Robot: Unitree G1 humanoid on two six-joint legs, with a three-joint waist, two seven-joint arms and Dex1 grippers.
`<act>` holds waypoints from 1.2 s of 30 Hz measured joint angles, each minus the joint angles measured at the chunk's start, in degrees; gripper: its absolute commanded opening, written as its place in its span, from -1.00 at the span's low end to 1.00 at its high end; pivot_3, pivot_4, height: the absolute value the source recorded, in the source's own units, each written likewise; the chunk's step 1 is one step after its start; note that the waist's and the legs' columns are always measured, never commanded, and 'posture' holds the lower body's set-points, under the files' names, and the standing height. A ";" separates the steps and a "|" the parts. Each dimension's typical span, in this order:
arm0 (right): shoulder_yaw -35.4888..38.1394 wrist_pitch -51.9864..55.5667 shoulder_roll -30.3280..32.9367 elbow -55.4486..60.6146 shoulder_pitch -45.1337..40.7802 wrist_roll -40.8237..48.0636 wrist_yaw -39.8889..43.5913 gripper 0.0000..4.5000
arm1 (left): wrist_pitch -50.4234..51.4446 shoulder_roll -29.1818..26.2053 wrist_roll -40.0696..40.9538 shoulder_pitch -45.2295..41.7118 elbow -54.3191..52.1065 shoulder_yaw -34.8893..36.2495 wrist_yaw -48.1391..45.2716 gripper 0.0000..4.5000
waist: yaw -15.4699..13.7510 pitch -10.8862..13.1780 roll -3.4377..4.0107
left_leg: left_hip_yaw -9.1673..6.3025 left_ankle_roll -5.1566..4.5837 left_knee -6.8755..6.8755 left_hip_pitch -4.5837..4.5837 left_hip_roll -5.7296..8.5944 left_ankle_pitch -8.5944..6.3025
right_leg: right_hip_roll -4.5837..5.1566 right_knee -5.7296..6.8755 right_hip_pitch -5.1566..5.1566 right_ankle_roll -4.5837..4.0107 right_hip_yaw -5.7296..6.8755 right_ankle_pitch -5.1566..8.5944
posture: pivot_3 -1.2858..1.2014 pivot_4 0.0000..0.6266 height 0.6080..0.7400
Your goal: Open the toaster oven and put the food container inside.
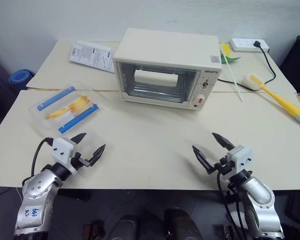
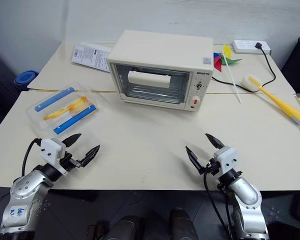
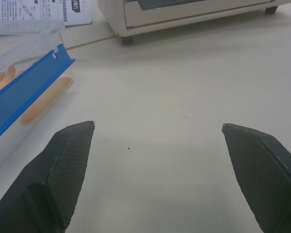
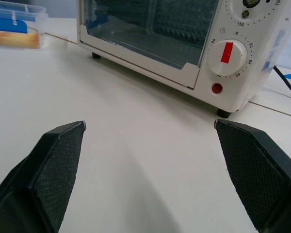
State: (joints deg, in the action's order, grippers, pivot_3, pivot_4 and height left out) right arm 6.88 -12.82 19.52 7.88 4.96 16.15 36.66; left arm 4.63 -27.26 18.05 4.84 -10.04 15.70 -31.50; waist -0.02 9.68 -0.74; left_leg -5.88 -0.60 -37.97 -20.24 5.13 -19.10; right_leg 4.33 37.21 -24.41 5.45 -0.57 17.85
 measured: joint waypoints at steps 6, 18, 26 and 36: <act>-1.82 10.45 1.89 0.52 -9.51 5.79 2.03 0.98 | 3.28 -2.31 5.40 -0.53 -1.26 0.57 -4.22 1.00 | 0.31 0.10 0.16 | 0.03 0.00 -0.01 -0.03 -0.04 0.00 | -0.01 0.01 -0.04 0.00 -0.03 0.00 | 0.03 -0.52 1.00; -6.51 34.12 0.72 -6.81 -40.55 8.29 -1.42 0.98 | 16.18 -14.07 21.10 -8.17 -5.12 8.76 -13.52 1.00 | 0.23 0.19 0.29 | -0.06 -0.04 0.07 -0.16 -0.03 -0.03 | 0.02 -0.22 -0.11 -0.05 0.08 0.03 | 0.03 -0.52 1.00; -7.66 33.65 -1.39 -10.35 -43.82 6.95 0.24 0.98 | 18.75 -11.83 21.48 -6.64 -8.49 8.79 -11.21 1.00 | 0.35 0.19 0.30 | -0.04 -0.16 0.08 -0.22 0.00 -0.10 | 0.04 -0.30 -0.14 -0.05 0.09 0.02 | 0.03 -0.52 1.00; -16.08 24.04 3.65 -0.49 -28.59 1.63 11.36 1.00 | 22.58 -10.35 23.28 -18.47 -3.97 7.91 -7.16 0.36 | 0.92 0.20 0.30 | 0.06 -0.10 -0.03 -0.23 -0.05 -0.11 | -0.03 -0.20 -0.18 -0.03 0.05 0.01 | 0.03 -0.52 1.00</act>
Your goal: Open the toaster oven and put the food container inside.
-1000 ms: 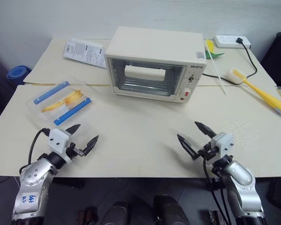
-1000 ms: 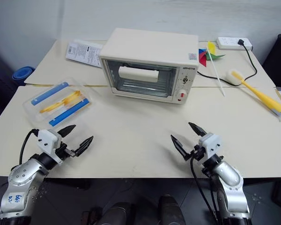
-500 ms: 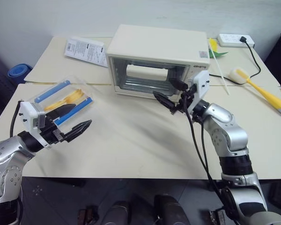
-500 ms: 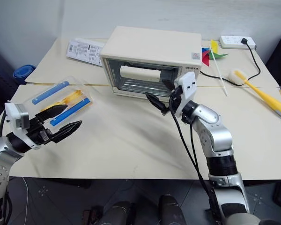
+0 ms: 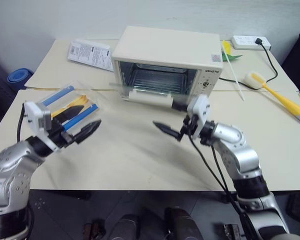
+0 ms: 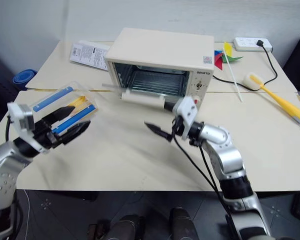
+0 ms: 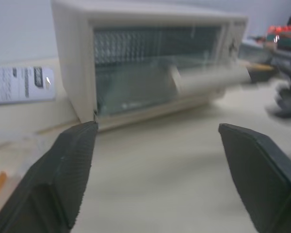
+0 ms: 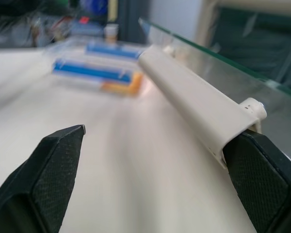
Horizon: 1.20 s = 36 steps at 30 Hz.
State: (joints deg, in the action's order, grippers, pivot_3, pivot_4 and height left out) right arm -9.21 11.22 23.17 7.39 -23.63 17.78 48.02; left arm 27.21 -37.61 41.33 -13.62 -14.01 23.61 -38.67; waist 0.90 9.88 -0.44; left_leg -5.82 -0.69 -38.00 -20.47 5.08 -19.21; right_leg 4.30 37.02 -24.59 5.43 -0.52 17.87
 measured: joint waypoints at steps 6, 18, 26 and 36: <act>-0.88 -5.60 1.23 0.23 2.66 -4.47 0.42 1.00 | -1.98 2.06 -5.65 -14.50 13.05 -6.59 1.47 -0.43 | 0.27 0.00 -0.02 | -0.08 0.06 0.01 0.02 0.02 0.03 | -0.01 0.03 0.01 0.00 0.08 0.00 | 0.03 -0.52 1.00; 3.29 -14.11 5.54 0.42 14.96 -5.12 1.55 1.00 | -13.87 4.37 -19.87 -19.58 28.53 -20.17 -9.18 -0.99 | 0.26 0.00 -0.04 | -0.09 0.03 -0.05 -0.01 0.06 0.01 | 0.05 -0.02 0.03 0.03 0.07 -0.01 | 0.03 -0.52 1.00; 14.13 -14.60 7.73 4.19 24.30 4.54 2.61 1.00 | -16.99 5.20 -22.58 -10.13 27.08 -19.52 -8.25 -0.99 | 0.10 0.00 -0.04 | -0.05 0.03 -0.07 0.07 0.03 0.03 | 0.04 0.05 0.10 0.04 0.02 -0.02 | 0.03 -0.52 1.00; 13.12 -15.93 0.35 3.57 10.33 11.91 4.00 1.00 | -14.95 10.50 -14.50 9.50 11.76 -4.63 2.70 -0.47 | 0.40 0.01 -0.03 | -0.06 0.02 0.00 0.09 -0.06 0.00 | 0.01 0.00 0.11 0.03 0.02 -0.02 | 0.03 -0.52 1.00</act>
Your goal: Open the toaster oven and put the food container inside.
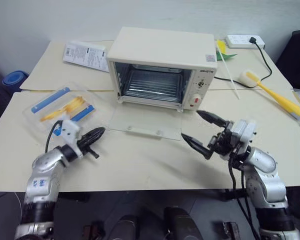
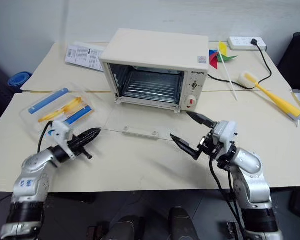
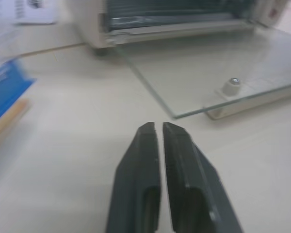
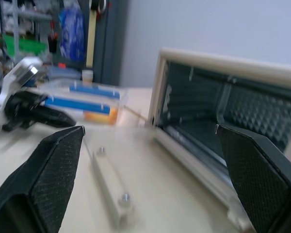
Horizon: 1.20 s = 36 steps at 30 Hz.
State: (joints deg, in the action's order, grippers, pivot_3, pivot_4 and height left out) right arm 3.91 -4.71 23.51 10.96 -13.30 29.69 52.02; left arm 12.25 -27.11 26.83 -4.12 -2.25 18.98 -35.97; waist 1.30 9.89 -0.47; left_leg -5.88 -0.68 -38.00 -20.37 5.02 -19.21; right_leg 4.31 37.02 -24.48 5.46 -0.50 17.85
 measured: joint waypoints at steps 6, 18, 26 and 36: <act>-3.72 -1.59 -2.15 -1.07 -3.07 -0.31 2.94 1.00 | 5.75 6.86 12.84 20.53 -12.98 21.28 11.41 0.35 | -0.04 0.01 -0.02 | 0.03 -0.09 -0.04 0.00 -0.02 -0.09 | 0.00 -0.13 0.07 0.00 -0.01 0.00 | 0.03 -0.52 1.00; -6.35 -6.66 -1.53 -6.69 -4.40 -3.00 10.74 1.00 | 27.06 -9.01 24.27 6.52 -10.02 29.77 30.64 0.98 | -2.71 0.00 -0.07 | -0.39 -0.13 -0.10 0.26 0.14 -0.12 | 0.06 -0.37 0.63 0.04 0.22 -0.03 | 0.03 -0.52 1.00; -6.16 -6.59 -1.52 -6.72 -4.53 -4.06 9.93 1.00 | 46.22 -17.75 23.55 -15.42 7.11 22.15 42.93 0.98 | -1.07 0.00 -0.08 | -0.12 -0.09 -0.04 0.04 0.14 -0.12 | 0.03 -0.02 0.06 0.04 0.13 -0.03 | 0.03 -0.52 1.00; -6.58 -6.58 -2.34 -6.24 -4.83 -5.59 6.83 1.00 | 49.71 -18.92 14.86 -26.93 21.46 12.05 39.09 0.16 | -0.93 -0.01 -0.08 | -0.01 -0.04 -0.06 0.03 0.12 -0.09 | 0.02 0.04 -0.03 0.04 0.08 -0.03 | 0.03 -0.52 1.00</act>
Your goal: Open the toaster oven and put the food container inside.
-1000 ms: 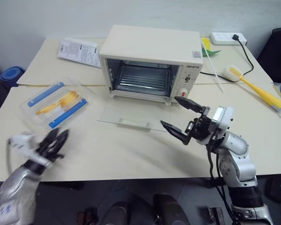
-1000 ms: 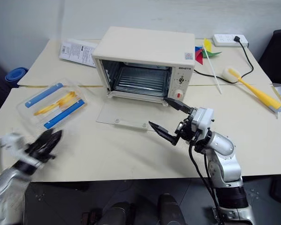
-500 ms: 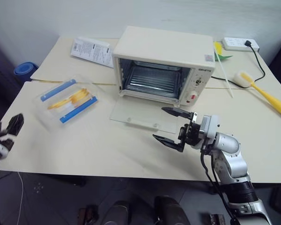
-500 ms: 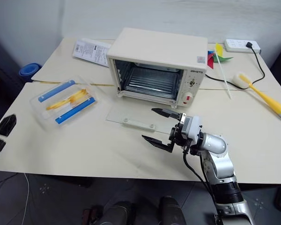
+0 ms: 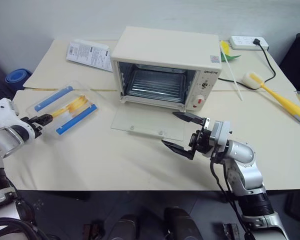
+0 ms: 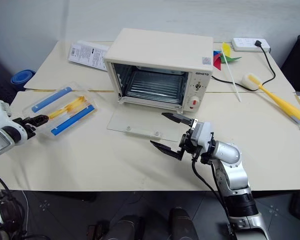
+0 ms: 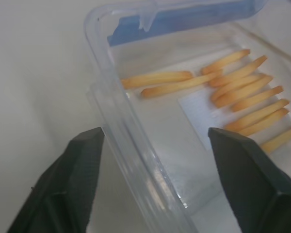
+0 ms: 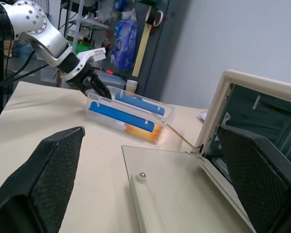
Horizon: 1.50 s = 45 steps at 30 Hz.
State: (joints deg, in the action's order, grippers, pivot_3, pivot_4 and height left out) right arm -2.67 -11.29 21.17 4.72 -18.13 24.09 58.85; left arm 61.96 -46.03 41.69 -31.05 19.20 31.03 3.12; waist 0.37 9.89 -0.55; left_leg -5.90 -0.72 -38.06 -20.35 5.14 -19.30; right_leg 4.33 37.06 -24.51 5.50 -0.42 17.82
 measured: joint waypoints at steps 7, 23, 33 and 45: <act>-0.10 -0.25 -0.06 0.00 -0.01 -1.21 -1.53 1.00 | -0.17 -2.36 -4.18 -2.42 3.43 -0.40 -4.16 -0.81 | -0.04 0.00 0.00 | 0.00 0.00 -0.01 -0.02 0.01 0.00 | 0.01 0.00 -0.01 0.00 0.00 0.00 | 0.03 -0.52 1.00; 1.49 -1.10 3.12 1.74 5.09 -1.45 -3.00 1.00 | 10.74 -7.25 -4.41 -12.45 -11.90 -16.51 -26.25 -0.92 | -0.49 0.02 -0.04 | -0.05 -0.04 -0.07 -0.08 0.08 0.02 | 0.09 0.05 0.02 0.00 0.00 0.00 | 0.03 -0.52 1.00; 1.18 -0.33 3.35 5.23 8.86 -2.19 -5.82 1.00 | 14.14 12.57 -8.54 -20.98 -11.64 -23.19 -18.88 -0.92 | 0.71 0.03 -0.06 | 0.07 0.02 -0.07 -0.09 0.01 0.04 | 0.00 0.12 -0.12 0.01 -0.05 0.00 | 0.03 -0.52 1.00; 1.41 10.05 6.45 13.71 14.03 -1.22 -11.78 0.92 | 8.05 17.15 -9.96 -22.18 -9.34 -18.03 -20.81 0.18 | 0.19 0.04 -0.07 | 0.06 0.05 -0.14 -0.09 0.01 0.05 | 0.01 0.15 -0.10 0.01 -0.04 0.00 | 0.03 -0.52 1.00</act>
State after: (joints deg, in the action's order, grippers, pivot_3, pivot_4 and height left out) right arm -1.25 -1.23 27.62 18.42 -4.10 22.87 47.07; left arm 70.01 -28.88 31.73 -53.22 9.87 13.00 -17.69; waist 0.57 9.93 -0.62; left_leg -5.83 -0.67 -38.20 -20.44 5.15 -19.25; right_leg 4.34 37.21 -24.62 5.51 -0.46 17.82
